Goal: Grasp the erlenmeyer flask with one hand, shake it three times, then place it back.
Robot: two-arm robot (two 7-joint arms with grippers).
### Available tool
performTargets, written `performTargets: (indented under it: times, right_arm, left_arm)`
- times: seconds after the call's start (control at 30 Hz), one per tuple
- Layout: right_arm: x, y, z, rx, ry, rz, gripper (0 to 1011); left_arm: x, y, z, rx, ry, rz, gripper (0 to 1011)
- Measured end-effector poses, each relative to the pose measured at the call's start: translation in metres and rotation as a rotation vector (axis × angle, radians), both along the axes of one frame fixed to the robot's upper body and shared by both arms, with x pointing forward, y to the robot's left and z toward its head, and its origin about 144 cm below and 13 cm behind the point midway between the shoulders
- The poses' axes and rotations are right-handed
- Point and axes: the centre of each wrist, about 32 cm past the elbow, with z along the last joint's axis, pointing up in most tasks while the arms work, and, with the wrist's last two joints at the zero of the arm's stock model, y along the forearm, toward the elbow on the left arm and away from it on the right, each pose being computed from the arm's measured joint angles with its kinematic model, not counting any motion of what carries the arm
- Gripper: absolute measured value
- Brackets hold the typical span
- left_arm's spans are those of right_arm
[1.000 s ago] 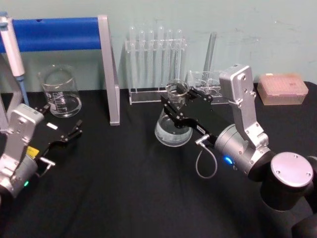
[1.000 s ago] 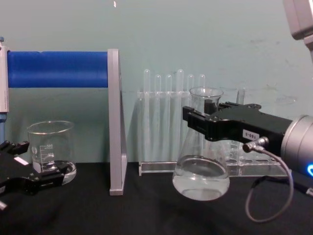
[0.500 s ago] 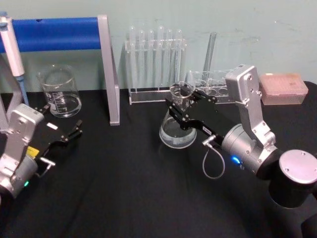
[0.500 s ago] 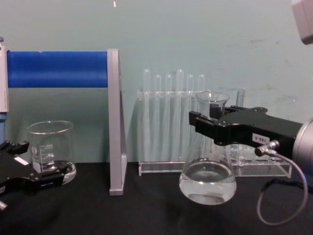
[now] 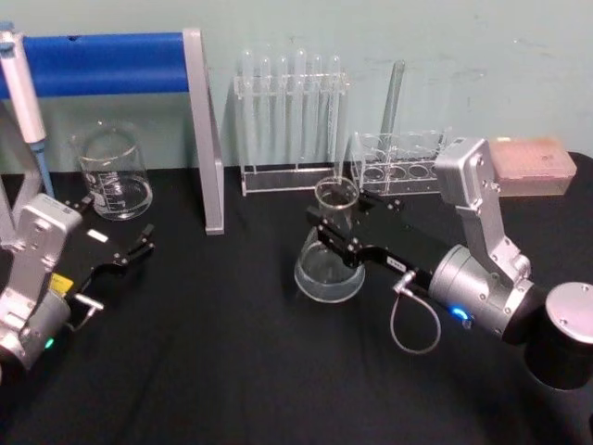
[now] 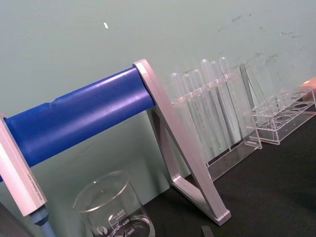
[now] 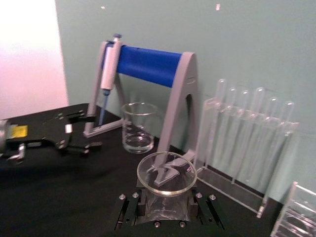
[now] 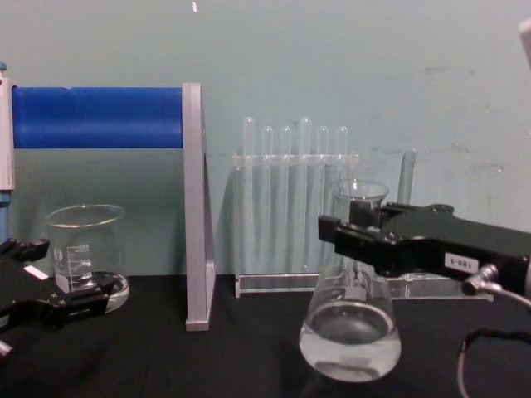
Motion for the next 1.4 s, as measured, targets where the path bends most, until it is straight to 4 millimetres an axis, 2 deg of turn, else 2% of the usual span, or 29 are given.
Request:
performTargets:
  times: [0.43,1.4]
  right_arm:
    - [-0.001,-0.015,-0.011,-0.013,0.016,0.122,450]
    - [0.008,-0.029,-0.032,-0.012,0.044,0.242,450]
  left_arm:
    - [0.0,0.0,0.0,0.0,0.0,0.0,1001]
    - [0.0,0.0,0.0,0.0,0.0,0.0,1001]
